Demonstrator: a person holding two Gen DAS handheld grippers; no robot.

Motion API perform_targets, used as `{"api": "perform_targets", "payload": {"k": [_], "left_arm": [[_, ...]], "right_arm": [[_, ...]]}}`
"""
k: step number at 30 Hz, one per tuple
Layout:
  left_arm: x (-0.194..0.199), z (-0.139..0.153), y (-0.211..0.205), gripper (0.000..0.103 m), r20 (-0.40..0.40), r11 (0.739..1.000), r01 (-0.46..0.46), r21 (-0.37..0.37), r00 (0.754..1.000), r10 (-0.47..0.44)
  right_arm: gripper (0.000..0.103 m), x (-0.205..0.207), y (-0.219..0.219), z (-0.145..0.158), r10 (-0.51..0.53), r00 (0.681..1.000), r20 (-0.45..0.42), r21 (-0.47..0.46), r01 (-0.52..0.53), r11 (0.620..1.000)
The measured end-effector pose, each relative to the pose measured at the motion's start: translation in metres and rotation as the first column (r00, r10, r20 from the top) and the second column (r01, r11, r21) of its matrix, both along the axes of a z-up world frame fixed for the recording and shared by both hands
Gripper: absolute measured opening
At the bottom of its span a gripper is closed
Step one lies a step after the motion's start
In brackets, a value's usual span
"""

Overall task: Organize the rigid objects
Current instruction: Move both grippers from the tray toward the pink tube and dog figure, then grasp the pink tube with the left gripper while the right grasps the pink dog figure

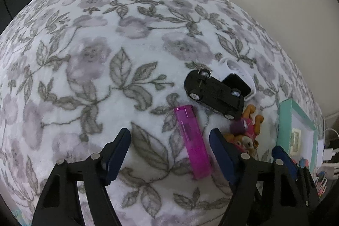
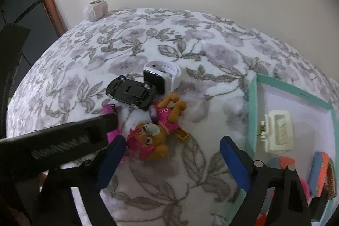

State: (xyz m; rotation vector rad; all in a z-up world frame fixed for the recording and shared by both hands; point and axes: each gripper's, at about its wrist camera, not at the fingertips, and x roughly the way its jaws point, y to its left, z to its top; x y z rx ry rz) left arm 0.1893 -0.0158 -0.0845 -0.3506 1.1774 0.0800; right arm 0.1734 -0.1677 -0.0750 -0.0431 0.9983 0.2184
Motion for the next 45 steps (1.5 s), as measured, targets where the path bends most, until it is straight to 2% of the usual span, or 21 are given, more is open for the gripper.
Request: {"api": "perform_targets", "payload": {"k": [7,9,11,16,18,21,25,30,33,36,45], "left_arm": [[0.000,-0.001,-0.004,0.074,0.006,0.999,0.016,0.031,1.000,-0.016],[0.000,-0.002,-0.007,0.073,0.005,0.998,0.026,0.057,1.000,-0.026],[0.001,-0.002,-0.009,0.071,0.002,0.997,0.029,0.076,1.000,-0.030],[0.000,-0.001,-0.005,0.058,-0.003,0.996,0.020,0.090,1.000,-0.020],[-0.001,-0.001,-0.003,0.055,-0.003,0.996,0.016,0.088,1.000,-0.016],[-0.002,-0.001,0.000,0.049,-0.001,0.997,0.008,0.083,1.000,-0.008],[-0.002,0.000,0.004,0.038,-0.004,0.996,-0.004,0.089,1.000,0.004],[-0.006,0.001,0.004,0.032,-0.007,0.994,0.004,0.110,1.000,-0.003],[-0.007,0.002,0.007,0.028,-0.007,0.994,0.000,0.109,1.000,0.000],[-0.008,0.003,0.010,0.027,-0.006,0.995,-0.004,0.100,1.000,0.005],[-0.009,0.003,0.010,0.027,-0.004,0.995,-0.014,0.100,1.000,0.014]], "right_arm": [[0.079,-0.001,0.014,-0.003,0.031,0.999,0.012,-0.013,-0.031,0.999],[0.068,-0.001,0.015,-0.006,0.027,1.000,0.011,-0.030,-0.026,0.999],[0.066,-0.001,0.015,-0.008,0.021,1.000,0.010,-0.029,-0.021,0.999],[0.059,0.000,0.009,-0.009,0.017,1.000,0.006,-0.007,-0.017,1.000],[0.051,0.000,0.007,-0.008,0.015,1.000,0.002,0.004,-0.015,1.000],[0.051,0.000,0.004,-0.009,-0.002,1.000,-0.007,-0.014,0.002,1.000],[0.051,0.002,-0.007,-0.009,-0.031,0.999,-0.023,0.013,0.032,0.999],[0.051,0.004,-0.013,-0.011,-0.047,0.998,-0.030,0.037,0.048,0.998],[0.051,0.005,-0.009,-0.012,-0.037,0.999,-0.023,0.010,0.038,0.999],[0.051,0.006,-0.005,-0.014,-0.036,0.999,-0.016,-0.013,0.036,0.999],[0.052,0.011,-0.005,-0.016,-0.040,0.999,-0.004,-0.006,0.040,0.999]]}}
